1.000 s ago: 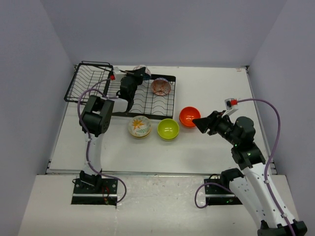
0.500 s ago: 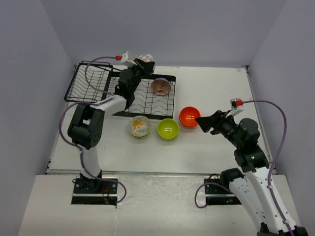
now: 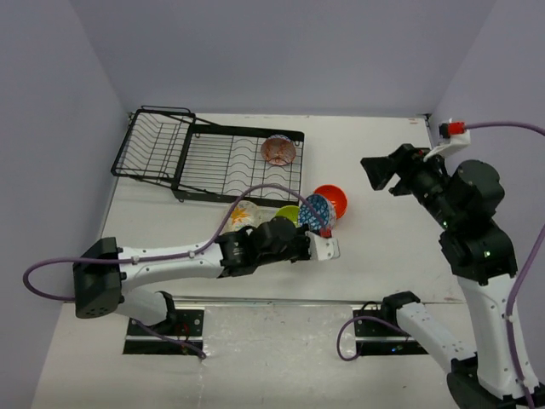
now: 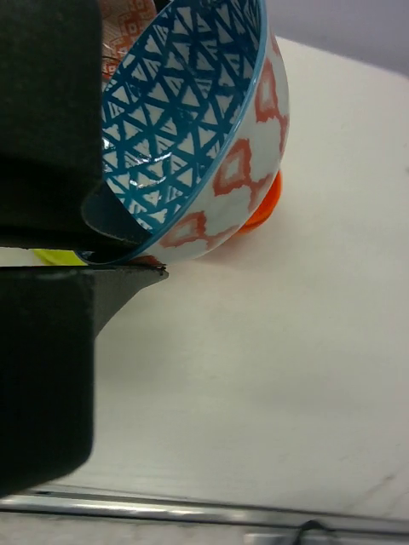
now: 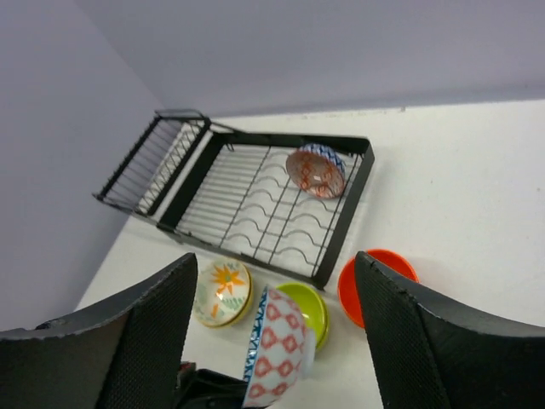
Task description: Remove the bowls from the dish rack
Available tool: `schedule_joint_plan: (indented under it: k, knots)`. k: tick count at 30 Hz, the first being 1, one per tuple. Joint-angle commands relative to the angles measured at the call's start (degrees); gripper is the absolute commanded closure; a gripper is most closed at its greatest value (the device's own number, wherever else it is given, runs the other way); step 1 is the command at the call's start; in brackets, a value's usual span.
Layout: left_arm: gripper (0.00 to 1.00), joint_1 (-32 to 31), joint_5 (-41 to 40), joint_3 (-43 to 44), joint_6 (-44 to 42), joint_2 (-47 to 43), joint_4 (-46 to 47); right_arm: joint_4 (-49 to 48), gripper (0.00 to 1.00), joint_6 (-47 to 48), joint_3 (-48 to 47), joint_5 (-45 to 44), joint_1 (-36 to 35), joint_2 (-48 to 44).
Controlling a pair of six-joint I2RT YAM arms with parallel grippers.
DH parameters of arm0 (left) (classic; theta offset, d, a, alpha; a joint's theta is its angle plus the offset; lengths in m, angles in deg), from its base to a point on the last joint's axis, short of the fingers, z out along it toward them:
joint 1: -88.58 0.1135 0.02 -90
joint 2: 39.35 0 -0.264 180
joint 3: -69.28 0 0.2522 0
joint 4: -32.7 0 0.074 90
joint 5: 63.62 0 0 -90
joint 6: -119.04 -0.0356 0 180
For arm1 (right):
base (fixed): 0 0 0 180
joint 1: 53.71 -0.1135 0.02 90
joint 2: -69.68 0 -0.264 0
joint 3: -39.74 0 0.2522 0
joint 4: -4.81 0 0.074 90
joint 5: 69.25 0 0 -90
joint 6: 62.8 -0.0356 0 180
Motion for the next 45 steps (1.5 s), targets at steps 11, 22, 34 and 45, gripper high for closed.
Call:
schedule_joint_plan:
  k: [11,22,34,45]
  knots:
    - [1.0,-10.9,0.8,2.2,-18.8,-3.4,-23.6,24.1,0.34,4.9,2.5,-4.0,-18.7,16.5]
    - [1.0,-11.2,-3.3,6.1,-20.2,-2.5,-28.5,25.8,0.58,2.0,8.2,-9.0,-27.7,20.2]
    - [0.0,-10.8,-27.2,4.4,-12.5,-2.3,-17.9,13.2,1.0,0.1,10.5,-11.3,-20.0,17.2]
    - [0.0,7.5,-33.1,0.1,20.2,-20.6,-6.1,-6.5,1.0,-12.4,36.6,-12.4,-3.8,1.0]
